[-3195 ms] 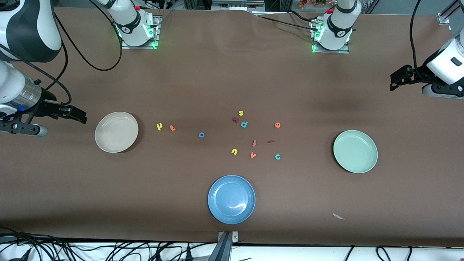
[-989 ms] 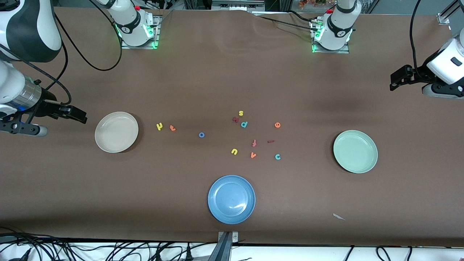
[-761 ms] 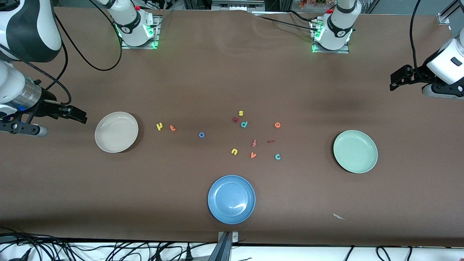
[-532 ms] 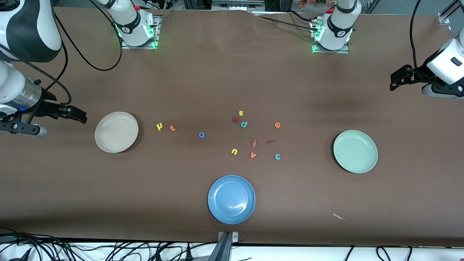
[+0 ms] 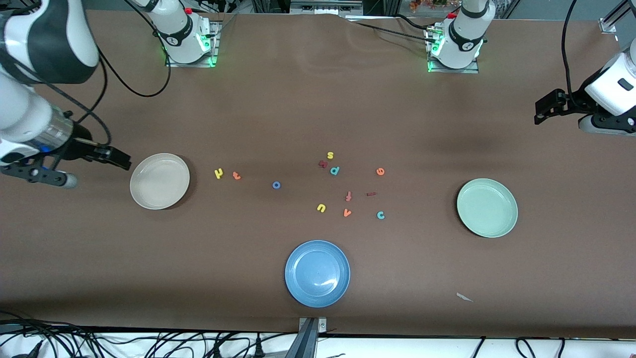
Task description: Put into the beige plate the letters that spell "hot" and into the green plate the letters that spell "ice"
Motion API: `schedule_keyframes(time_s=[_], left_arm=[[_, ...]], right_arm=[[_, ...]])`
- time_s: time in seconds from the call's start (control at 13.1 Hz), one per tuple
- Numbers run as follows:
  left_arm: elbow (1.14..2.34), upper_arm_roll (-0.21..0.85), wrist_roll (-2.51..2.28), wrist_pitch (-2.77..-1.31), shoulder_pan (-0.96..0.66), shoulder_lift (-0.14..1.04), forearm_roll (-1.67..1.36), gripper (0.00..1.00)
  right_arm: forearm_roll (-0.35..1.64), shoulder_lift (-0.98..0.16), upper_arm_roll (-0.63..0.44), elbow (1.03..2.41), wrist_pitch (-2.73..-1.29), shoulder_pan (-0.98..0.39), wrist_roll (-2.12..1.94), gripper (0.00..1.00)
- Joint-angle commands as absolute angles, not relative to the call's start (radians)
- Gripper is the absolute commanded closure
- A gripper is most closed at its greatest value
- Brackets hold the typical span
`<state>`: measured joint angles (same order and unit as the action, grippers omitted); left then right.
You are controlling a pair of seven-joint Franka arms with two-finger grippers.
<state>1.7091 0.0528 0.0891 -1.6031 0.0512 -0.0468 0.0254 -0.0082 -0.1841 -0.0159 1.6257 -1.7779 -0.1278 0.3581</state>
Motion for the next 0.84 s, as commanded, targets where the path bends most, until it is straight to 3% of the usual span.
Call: schedule_keyframes(time_s=[0.0, 0.46, 0.76], left_arm=[[1.721, 0.054, 0.098, -1.606, 0.055, -0.066, -0.005, 0.0], [1.721, 0.054, 0.098, -1.606, 0.055, -0.064, -0.005, 0.0], [1.726, 0.057, 0.097, -1.615, 0.052, -0.058, -0.006, 0.0]], right_arm=[[0.017, -0.181, 0.021, 1.686, -1.814, -0.141, 0.468, 0.0], [0.066, -0.178, 0.103, 1.876, -1.945, -0.141, 0.482, 0.0], [0.061, -0.196, 0.163, 2.015, -2.135, -0.141, 0.392, 0.01]])
